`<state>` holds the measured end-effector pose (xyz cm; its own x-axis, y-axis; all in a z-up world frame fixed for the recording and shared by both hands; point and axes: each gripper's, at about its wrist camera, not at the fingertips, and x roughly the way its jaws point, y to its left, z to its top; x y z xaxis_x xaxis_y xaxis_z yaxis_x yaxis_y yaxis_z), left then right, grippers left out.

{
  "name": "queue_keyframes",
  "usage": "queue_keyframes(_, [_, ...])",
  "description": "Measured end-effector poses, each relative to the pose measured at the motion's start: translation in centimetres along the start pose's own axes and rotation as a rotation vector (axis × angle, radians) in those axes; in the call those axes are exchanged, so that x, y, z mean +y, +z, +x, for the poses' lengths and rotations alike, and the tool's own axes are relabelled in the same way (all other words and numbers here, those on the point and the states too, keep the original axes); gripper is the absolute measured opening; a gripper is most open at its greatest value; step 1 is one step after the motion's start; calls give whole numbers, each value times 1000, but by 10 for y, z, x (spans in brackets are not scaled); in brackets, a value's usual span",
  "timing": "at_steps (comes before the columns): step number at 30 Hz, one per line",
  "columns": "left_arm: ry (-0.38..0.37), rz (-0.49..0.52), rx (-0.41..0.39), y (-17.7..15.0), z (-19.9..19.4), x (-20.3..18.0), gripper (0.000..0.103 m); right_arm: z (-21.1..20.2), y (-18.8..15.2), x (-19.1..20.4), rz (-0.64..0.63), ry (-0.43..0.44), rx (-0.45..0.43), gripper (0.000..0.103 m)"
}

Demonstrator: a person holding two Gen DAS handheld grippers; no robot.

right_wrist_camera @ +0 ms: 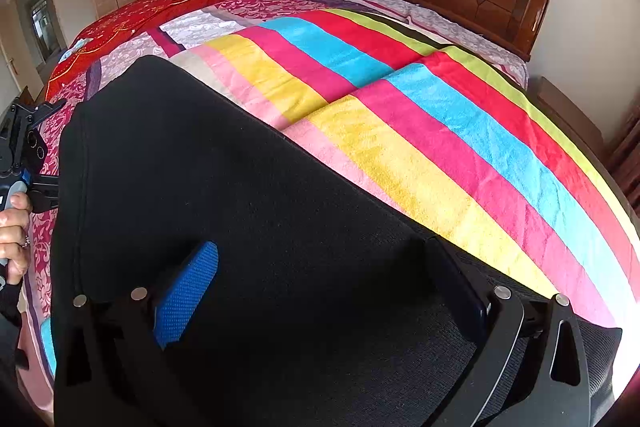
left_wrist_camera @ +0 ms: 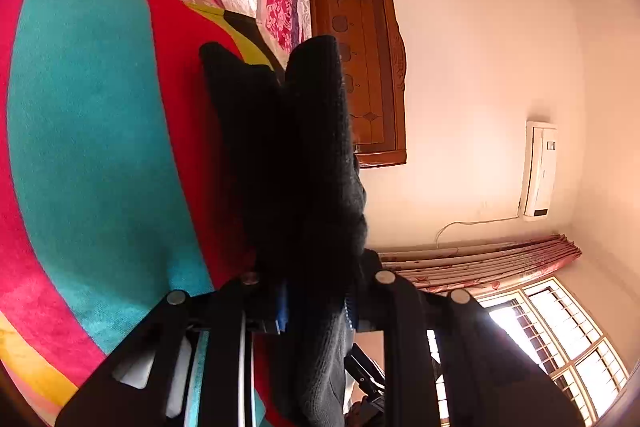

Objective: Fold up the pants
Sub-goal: 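Lift the cuffs with the left gripper over toward the waistband while the right gripper presses the pants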

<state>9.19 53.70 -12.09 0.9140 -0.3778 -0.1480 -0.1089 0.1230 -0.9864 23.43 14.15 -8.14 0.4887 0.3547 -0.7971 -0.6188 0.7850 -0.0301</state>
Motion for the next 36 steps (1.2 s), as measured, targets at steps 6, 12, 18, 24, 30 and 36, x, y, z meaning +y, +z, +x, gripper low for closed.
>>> queue_keyframes(6, [-25, -68, 10, 6, 5, 7, 56, 0, 0, 0, 0, 0, 0, 99])
queue_keyframes(12, [43, 58, 3, 3, 1, -13, 18, -4, 2, 5, 9, -26, 12, 99])
queue_keyframes(18, [161, 371, -62, -24, 0, -98, 16, -17, 13, 59, -148, 1, -23, 98])
queue_keyframes(24, [250, 632, -59, -64, 20, -172, 16, 5, 9, 65, -148, 67, 32, 99])
queue_keyframes(30, [315, 1066, 14, -166, 42, -247, 16, 2, 11, 58, -111, 99, 10, 98])
queue_keyframes(36, [313, 1553, 239, -317, 92, -248, 16, 12, 17, 44, -64, 45, 28, 99])
